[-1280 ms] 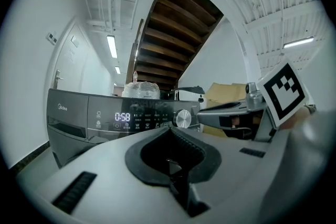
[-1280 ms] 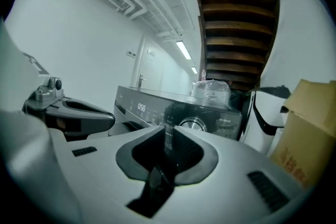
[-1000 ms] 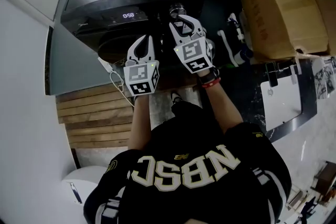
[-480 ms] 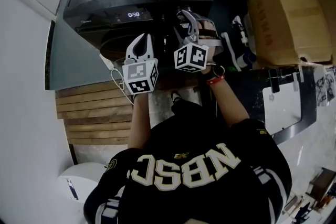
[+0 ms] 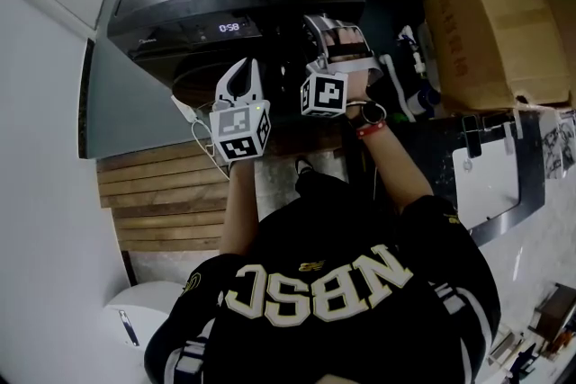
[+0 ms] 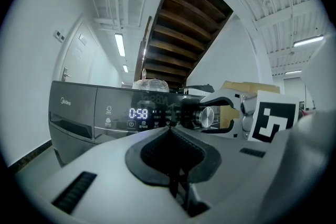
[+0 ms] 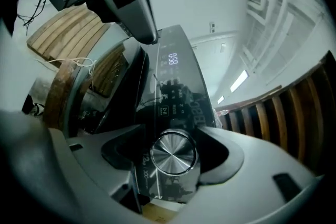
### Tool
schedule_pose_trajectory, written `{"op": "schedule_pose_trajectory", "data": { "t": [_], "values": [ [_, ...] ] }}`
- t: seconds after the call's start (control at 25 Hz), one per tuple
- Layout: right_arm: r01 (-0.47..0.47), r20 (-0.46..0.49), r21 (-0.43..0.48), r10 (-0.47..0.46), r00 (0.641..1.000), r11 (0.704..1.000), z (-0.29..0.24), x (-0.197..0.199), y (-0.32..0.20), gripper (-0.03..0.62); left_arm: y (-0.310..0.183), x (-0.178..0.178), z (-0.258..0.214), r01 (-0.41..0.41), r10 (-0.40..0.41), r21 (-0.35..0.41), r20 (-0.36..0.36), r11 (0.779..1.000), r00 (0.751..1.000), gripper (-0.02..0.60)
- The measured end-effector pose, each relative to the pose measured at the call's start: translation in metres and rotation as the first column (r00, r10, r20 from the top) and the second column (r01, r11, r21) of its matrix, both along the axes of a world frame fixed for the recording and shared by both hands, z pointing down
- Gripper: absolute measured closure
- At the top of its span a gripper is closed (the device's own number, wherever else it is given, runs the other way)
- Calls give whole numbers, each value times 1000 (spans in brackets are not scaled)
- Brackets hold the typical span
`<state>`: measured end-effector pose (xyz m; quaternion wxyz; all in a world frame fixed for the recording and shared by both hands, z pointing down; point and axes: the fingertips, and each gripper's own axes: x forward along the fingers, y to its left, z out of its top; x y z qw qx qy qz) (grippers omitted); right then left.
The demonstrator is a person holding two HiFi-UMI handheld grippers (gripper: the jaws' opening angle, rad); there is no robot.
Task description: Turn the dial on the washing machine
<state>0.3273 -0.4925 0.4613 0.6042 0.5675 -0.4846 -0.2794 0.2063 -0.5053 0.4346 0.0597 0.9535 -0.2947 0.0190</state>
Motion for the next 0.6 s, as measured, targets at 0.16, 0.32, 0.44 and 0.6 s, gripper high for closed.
{"op": "schedule_pose_trajectory", "data": {
  "t": [0.16,0.32,0.44,0.6],
  "values": [
    [18,-60,2,-18,998,1000,-5,-2,-4,357,-1,4,-3,-12,12,2,-8,1000,1000,566],
    [26,-72,-11,-27,997,1000,-3,-4,-5,353,-2,8,-1,-18,18,-3,-6,1000,1000,566],
    [29,-56,9,-28,998,1000,-5,-5,-4,353,0,10,0,-23,23,-4,-7,1000,1000,566],
    [15,-61,37,-13,998,999,-7,2,-4,353,-1,10,-2,-19,19,-4,-11,1000,1000,566]
  ]
}}
